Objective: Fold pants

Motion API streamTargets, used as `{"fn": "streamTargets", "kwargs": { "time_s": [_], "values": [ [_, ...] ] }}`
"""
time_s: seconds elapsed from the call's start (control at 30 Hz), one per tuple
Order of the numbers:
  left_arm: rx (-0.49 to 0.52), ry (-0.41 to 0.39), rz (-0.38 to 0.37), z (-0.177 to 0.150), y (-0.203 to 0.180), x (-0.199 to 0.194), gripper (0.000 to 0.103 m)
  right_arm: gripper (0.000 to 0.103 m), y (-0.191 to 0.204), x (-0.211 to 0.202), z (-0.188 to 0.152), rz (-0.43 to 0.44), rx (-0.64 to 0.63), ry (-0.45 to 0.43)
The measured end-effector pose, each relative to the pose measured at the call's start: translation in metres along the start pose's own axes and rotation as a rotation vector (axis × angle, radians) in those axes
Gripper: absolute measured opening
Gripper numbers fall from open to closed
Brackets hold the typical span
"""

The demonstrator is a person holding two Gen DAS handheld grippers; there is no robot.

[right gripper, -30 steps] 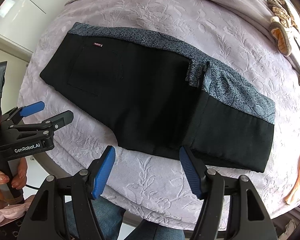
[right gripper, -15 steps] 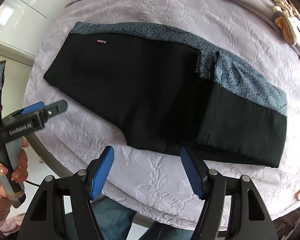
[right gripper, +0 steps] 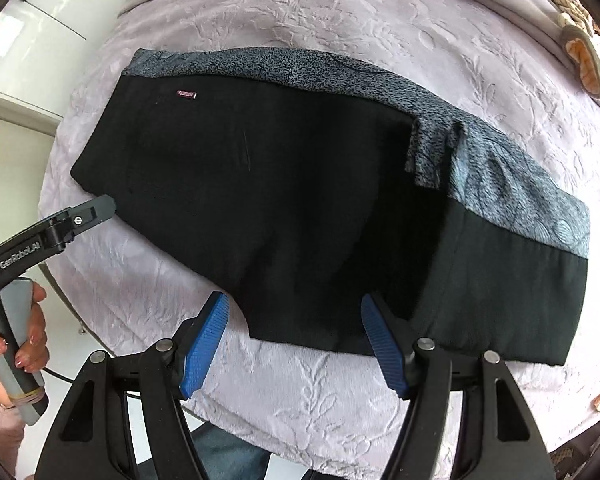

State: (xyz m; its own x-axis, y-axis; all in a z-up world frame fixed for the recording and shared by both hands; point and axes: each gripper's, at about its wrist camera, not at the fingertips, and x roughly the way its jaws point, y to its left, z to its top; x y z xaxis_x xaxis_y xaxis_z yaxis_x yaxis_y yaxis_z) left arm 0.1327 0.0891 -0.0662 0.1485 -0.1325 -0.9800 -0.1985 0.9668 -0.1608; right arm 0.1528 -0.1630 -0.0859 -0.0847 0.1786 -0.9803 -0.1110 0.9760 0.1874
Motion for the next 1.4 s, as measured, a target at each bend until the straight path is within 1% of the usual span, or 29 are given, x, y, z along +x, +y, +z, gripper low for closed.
{"fn": "streamTargets", "kwargs": {
  "time_s": [0.07, 0.1, 0.13, 0.17, 0.2, 0.23, 0.27, 0.33, 0.37, 0.5, 0.57, 0.7, 0.8, 0.83, 0.93, 0.97, 1.03, 1.07, 1.1, 1.13, 1.17, 1.2, 1.23, 1.27, 1.3, 1.33, 1.37, 1.4],
  "values": [
    [-0.028, -0.01, -0.021, 0.002, 0.01, 0.0, 0.103, 0.073, 0.0, 0.006, 0.002, 0.0, -0.002, 0.01],
    [-0.049, -0.017, -0.049, 0.002, 0.017, -0.001, 0.103, 0.073, 0.001, 0.011, 0.004, 0.0, -0.004, 0.015],
    [-0.069, -0.02, -0.095, 0.002, 0.026, -0.001, 0.103, 0.073, 0.002, 0.014, 0.004, 0.001, -0.005, 0.021],
    [-0.1, -0.025, -0.157, 0.001, 0.036, 0.0, 0.103, 0.073, 0.002, 0.019, 0.004, 0.003, -0.007, 0.028],
    [-0.119, -0.035, -0.193, 0.0, 0.042, 0.0, 0.103, 0.073, 0.002, 0.024, 0.004, 0.005, -0.007, 0.034],
    [-0.14, -0.05, -0.251, -0.001, 0.05, 0.002, 0.103, 0.073, 0.002, 0.029, 0.003, 0.006, -0.006, 0.042],
    [-0.15, -0.054, -0.286, -0.001, 0.054, 0.004, 0.103, 0.073, 0.001, 0.034, 0.002, 0.01, -0.004, 0.051],
    [-0.165, -0.055, -0.379, -0.001, 0.056, 0.011, 0.103, 0.073, 0.001, 0.043, -0.001, 0.021, 0.0, 0.065],
    [-0.163, -0.055, -0.41, 0.0, 0.055, 0.015, 0.103, 0.073, 0.001, 0.046, -0.002, 0.019, -0.002, 0.066],
    [-0.179, -0.049, -0.445, 0.005, 0.05, 0.033, 0.103, 0.078, 0.004, 0.05, -0.004, 0.02, -0.023, 0.054],
    [-0.202, -0.057, -0.462, 0.008, 0.052, 0.037, 0.103, 0.079, 0.009, 0.053, -0.005, 0.018, -0.028, 0.054],
    [-0.236, -0.056, -0.456, 0.018, 0.055, 0.051, 0.103, 0.079, 0.009, 0.053, -0.005, 0.032, -0.022, 0.048],
    [-0.257, -0.05, -0.419, 0.024, 0.049, 0.053, 0.103, 0.079, 0.005, 0.051, -0.005, 0.04, -0.021, 0.046],
    [-0.259, -0.066, -0.405, 0.026, 0.043, 0.046, 0.103, 0.079, 0.005, 0.05, -0.006, 0.04, -0.022, 0.046],
    [-0.217, -0.127, -0.363, 0.03, 0.026, 0.028, 0.103, 0.079, 0.0, 0.04, -0.006, 0.036, -0.026, 0.029],
    [-0.215, -0.127, -0.344, 0.031, 0.023, 0.029, 0.103, 0.079, -0.001, 0.034, -0.007, 0.036, -0.026, 0.017],
    [-0.237, -0.092, -0.301, 0.034, 0.022, 0.041, 0.101, 0.079, -0.006, 0.02, -0.004, 0.041, -0.02, -0.014],
    [-0.263, -0.071, -0.281, 0.034, 0.025, 0.049, 0.088, 0.079, -0.008, 0.014, -0.002, 0.043, -0.017, -0.024],
    [-0.293, -0.06, -0.252, 0.034, 0.029, 0.055, 0.079, 0.079, -0.011, 0.007, 0.002, 0.046, -0.015, -0.039],
    [-0.311, -0.056, -0.228, 0.035, 0.033, 0.058, 0.064, 0.079, -0.013, 0.0, 0.006, 0.049, -0.016, -0.053],
    [-0.321, -0.063, -0.228, 0.035, 0.035, 0.057, 0.053, 0.079, -0.014, -0.007, 0.012, 0.052, -0.019, -0.068],
    [-0.315, -0.08, -0.228, 0.034, 0.035, 0.054, 0.05, 0.079, -0.015, -0.015, 0.019, 0.057, -0.025, -0.087],
    [-0.276, -0.101, -0.205, 0.034, 0.03, 0.048, 0.043, 0.079, -0.015, -0.023, 0.027, 0.068, -0.029, -0.1],
    [-0.193, -0.137, -0.144, 0.033, 0.017, 0.04, 0.04, 0.079, -0.014, -0.028, 0.034, 0.081, -0.033, -0.108],
    [-0.09, -0.177, -0.062, 0.031, 0.001, 0.033, 0.04, 0.079, -0.013, -0.037, 0.047, 0.107, -0.038, -0.113],
    [0.037, -0.232, 0.042, 0.026, -0.02, 0.025, 0.039, 0.079, -0.009, -0.043, 0.055, 0.132, -0.042, -0.118],
    [0.144, -0.278, 0.127, 0.02, -0.039, 0.022, 0.039, 0.079, -0.005, -0.048, 0.065, 0.162, -0.046, -0.121],
    [0.217, -0.307, 0.188, 0.015, -0.052, 0.021, 0.039, 0.079, 0.001, -0.052, 0.077, 0.199, -0.05, -0.115]
  ]
}}
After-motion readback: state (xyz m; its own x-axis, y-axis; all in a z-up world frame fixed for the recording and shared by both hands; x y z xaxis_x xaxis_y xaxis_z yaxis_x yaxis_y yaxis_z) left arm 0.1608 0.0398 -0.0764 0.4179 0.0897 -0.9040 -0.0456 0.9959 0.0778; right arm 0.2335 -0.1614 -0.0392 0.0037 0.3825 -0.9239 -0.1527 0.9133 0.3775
